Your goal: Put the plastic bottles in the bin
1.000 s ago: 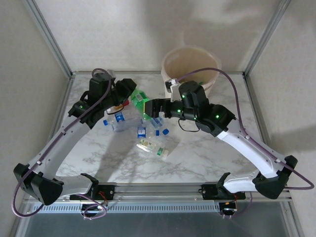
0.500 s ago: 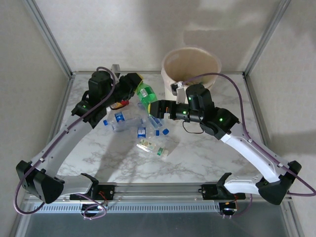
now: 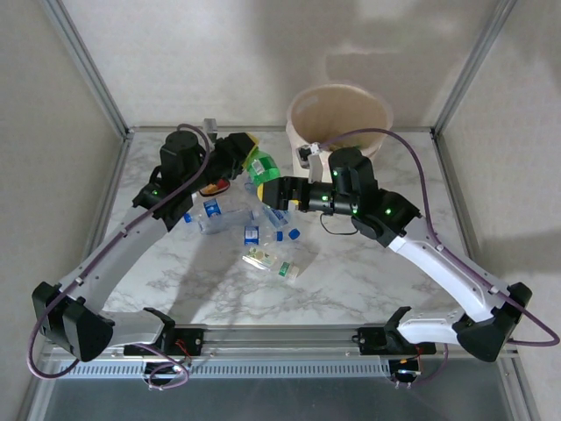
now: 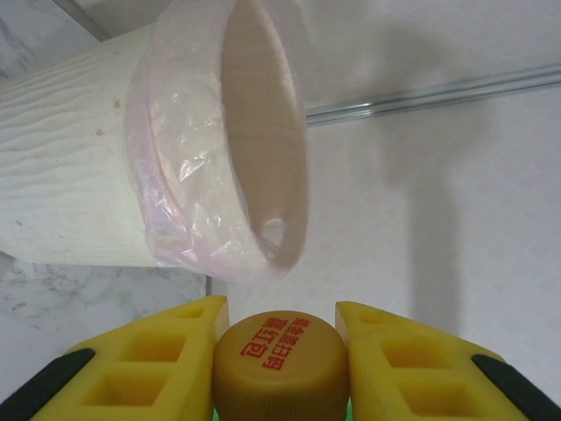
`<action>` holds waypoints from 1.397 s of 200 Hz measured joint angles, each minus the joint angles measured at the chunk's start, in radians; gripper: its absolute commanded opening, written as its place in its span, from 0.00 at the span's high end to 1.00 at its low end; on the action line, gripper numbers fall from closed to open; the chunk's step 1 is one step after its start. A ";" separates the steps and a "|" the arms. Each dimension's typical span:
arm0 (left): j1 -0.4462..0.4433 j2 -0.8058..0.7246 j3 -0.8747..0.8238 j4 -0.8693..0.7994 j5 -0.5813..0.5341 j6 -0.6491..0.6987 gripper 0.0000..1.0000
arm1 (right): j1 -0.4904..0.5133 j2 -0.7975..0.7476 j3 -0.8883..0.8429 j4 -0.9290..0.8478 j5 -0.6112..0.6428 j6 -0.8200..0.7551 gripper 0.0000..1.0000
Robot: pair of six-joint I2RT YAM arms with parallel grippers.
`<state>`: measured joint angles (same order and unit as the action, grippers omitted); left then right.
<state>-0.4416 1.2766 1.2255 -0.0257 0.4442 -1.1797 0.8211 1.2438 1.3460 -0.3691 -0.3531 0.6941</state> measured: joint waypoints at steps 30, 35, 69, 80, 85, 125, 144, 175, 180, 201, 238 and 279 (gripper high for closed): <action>0.000 0.000 -0.005 0.046 0.006 -0.010 0.81 | 0.000 0.001 -0.014 0.010 -0.018 0.002 0.12; 0.000 0.000 -0.005 0.053 0.006 -0.010 0.81 | 0.000 0.001 -0.015 0.011 -0.018 0.002 0.13; 0.000 -0.002 -0.005 0.078 0.006 -0.011 0.83 | 0.000 0.001 -0.021 0.014 -0.015 0.002 0.21; 0.000 -0.002 -0.005 0.078 0.006 -0.011 0.83 | 0.000 0.000 -0.021 0.015 -0.014 0.003 0.25; 0.000 -0.002 -0.005 0.078 0.006 -0.011 0.83 | 0.000 0.000 -0.021 0.015 -0.014 0.000 0.27; 0.000 -0.002 -0.005 0.078 0.005 -0.010 0.75 | -0.001 -0.001 -0.021 0.022 -0.011 0.002 0.39; 0.000 -0.001 -0.005 0.079 0.006 -0.004 0.47 | -0.001 -0.002 -0.021 0.022 -0.010 0.002 0.42; 0.000 -0.001 -0.005 0.076 0.002 -0.003 0.02 | -0.001 -0.002 -0.020 0.019 0.023 0.000 0.45; 0.000 -0.001 -0.003 0.071 0.000 0.005 0.01 | -0.001 -0.002 -0.018 0.013 0.032 -0.002 0.45; 0.000 0.000 0.035 0.009 -0.030 0.041 0.01 | -0.001 -0.002 0.011 -0.025 0.091 -0.010 0.46; 0.000 -0.011 0.117 -0.065 -0.124 0.130 0.00 | -0.066 0.008 0.173 -0.116 0.193 -0.042 0.45; 0.001 -0.050 0.119 -0.167 -0.259 0.217 0.00 | -0.284 0.092 0.400 -0.185 0.231 -0.074 0.47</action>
<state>-0.4408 1.2266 1.3441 -0.1932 0.1856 -0.9627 0.5369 1.3354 1.7458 -0.5537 -0.1219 0.6205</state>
